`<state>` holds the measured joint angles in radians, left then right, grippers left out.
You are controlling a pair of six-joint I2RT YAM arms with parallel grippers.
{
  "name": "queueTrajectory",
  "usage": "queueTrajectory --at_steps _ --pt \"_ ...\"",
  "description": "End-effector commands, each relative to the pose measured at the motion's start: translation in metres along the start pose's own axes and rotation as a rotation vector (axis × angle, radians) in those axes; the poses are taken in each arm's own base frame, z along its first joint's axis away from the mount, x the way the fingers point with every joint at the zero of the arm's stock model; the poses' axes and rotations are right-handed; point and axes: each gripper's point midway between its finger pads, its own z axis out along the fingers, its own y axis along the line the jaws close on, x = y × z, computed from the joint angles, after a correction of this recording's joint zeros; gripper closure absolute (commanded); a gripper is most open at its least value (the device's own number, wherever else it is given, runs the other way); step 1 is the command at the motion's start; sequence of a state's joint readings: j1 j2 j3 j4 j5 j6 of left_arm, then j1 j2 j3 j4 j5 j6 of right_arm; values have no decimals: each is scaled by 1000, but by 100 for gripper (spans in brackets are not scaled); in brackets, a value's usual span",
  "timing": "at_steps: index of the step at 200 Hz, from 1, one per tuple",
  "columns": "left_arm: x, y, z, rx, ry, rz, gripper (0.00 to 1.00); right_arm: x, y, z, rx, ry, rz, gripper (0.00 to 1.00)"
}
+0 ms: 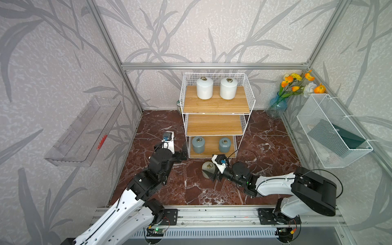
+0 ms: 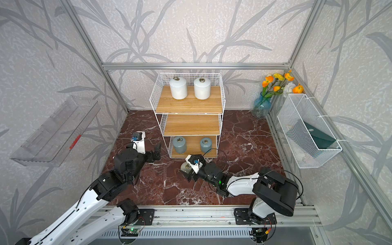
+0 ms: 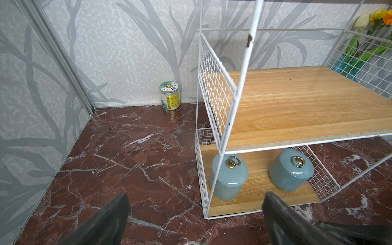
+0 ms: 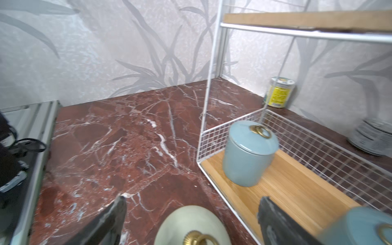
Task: Remove the tea canisters from the shelf
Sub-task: Place the tea canister at the center of the board.
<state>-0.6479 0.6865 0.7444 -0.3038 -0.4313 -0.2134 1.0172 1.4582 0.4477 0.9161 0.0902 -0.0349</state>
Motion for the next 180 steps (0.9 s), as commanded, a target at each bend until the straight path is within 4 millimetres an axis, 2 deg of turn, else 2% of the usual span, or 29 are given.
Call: queueTrajectory --at_steps 1,29,65,90,133,137,161,180 --pt "-7 -2 -3 17 -28 -30 1 0 -37 2 214 112 -35 8" --pt "-4 -4 -1 23 -18 -30 1 -8 -62 3 372 47 -31 7" --pt "2 -6 1 37 -8 -47 1 -4 -99 6 583 88 -50 2" --pt "4 -6 0 38 -9 -52 1 -9 -104 17 622 100 -95 0" --pt "6 -5 0 35 -6 -51 1 -24 -123 23 777 66 -120 1" --pt "6 -5 0 35 -6 -51 1 -16 -124 26 787 84 -134 1" --pt "8 -4 1 31 -3 -50 1 -16 -129 35 833 78 -180 1" --pt "9 -5 2 35 3 -47 1 -15 -137 34 896 55 -197 1"
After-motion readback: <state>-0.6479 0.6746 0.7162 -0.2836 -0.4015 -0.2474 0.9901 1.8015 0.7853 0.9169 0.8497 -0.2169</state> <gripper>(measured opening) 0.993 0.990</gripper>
